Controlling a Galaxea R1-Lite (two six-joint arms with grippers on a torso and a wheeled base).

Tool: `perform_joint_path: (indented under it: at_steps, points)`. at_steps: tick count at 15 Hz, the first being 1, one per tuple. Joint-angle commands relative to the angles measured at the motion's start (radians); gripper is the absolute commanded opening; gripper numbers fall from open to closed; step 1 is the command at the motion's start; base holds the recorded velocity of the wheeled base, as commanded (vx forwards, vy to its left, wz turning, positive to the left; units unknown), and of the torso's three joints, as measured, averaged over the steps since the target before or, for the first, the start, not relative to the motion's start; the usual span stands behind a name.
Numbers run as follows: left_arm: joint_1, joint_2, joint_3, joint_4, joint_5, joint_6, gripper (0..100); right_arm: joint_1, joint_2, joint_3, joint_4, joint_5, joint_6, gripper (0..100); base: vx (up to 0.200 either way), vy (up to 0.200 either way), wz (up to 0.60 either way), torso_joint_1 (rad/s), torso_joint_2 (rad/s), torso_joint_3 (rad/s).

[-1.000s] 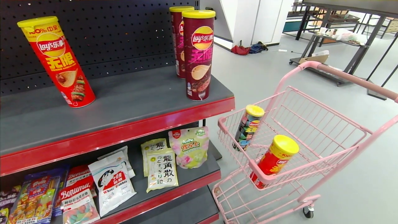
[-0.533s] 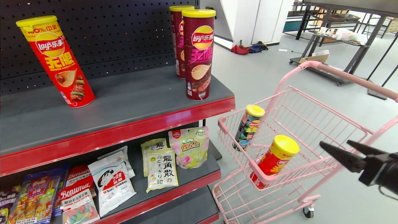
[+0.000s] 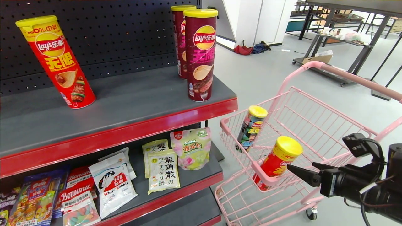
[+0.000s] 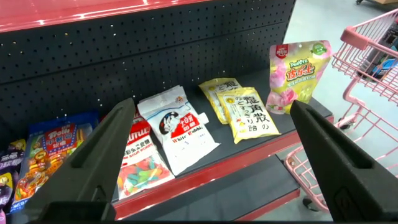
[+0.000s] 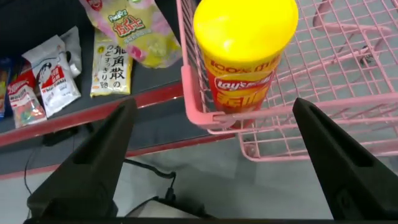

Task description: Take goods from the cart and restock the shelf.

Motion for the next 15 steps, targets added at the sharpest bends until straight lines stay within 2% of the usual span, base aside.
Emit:
perform_joint_path:
  at_steps: [1,3,12,15]
  points:
    - [0.000,0.001,0.000,0.000,0.000,0.000,100,0.001,0.125,-0.018,-0.059,-0.001,0.011,100,0.000,0.000,0.00,0.000,0.00,0.000]
    - [0.000,0.001,0.000,0.000,0.000,0.000,100,-0.002,0.189,-0.025,-0.091,-0.001,0.011,100,0.000,0.000,0.00,0.000,0.00,0.000]
    - [0.000,0.001,0.000,0.000,0.000,0.000,100,0.001,0.505,-0.071,-0.433,-0.010,-0.001,100,0.000,0.000,0.00,0.000,0.00,0.000]
    - [0.000,0.001,0.000,0.000,0.000,0.000,100,0.001,0.535,-0.073,-0.465,-0.012,-0.001,100,0.000,0.000,0.00,0.000,0.00,0.000]
